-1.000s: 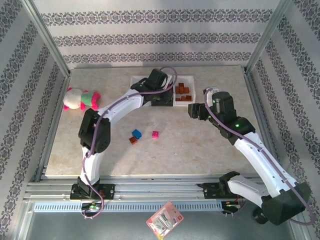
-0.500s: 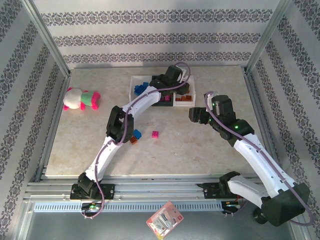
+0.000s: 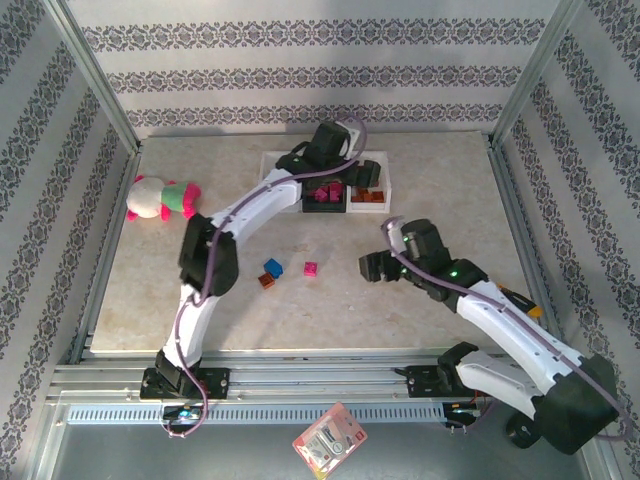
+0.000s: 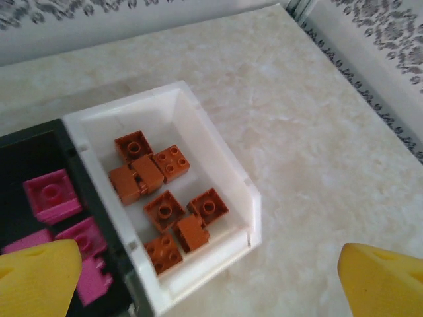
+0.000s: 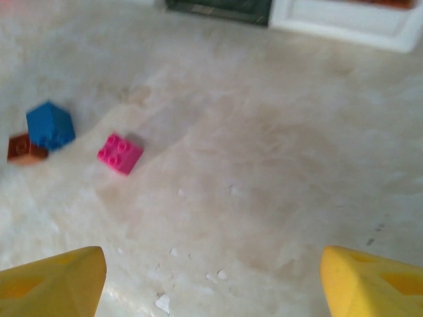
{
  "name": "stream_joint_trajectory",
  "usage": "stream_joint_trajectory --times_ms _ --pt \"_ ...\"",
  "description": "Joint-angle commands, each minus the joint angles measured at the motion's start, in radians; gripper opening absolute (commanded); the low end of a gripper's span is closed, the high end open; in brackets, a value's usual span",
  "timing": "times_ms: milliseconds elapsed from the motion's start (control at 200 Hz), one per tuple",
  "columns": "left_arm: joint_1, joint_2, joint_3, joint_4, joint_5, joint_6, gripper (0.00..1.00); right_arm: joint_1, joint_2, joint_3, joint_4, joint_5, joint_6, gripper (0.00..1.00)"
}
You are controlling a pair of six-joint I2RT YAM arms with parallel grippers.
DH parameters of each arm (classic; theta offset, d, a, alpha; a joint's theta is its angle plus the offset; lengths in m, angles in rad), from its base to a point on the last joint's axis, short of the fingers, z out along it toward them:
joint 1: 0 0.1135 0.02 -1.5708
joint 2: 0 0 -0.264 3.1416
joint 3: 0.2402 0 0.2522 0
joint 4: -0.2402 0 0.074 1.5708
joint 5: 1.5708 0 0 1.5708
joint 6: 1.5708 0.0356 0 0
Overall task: Sort the legos into containers by color
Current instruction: Place the lego in the container, then pick up the lego from the center of the table.
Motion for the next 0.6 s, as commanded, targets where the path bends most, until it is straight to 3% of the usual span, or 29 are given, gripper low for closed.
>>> stream_joint_trajectory --times_ms 0,245,445,595 --pt "-0.003 -0.163 -0.192 0.117 -0.048 -0.033 0.99 0.089 0.062 -0.042 0.144 0.069 -0.053 0.86" --pt "0.049 -0.523 -0.683 0.146 -0.167 -0.137 0.99 0.228 0.319 0.031 0.252 0.102 -0.088 0.86" --pt "0.132 -0.765 -0.989 0.064 -0.244 -0.244 0.99 0.245 0.536 0.136 0.313 0.05 -0.092 0.83" --pt "0.184 -0.905 -1.129 -0.008 -0.289 -0.286 0.99 0.248 0.682 0.228 0.328 0.023 -0.081 0.79"
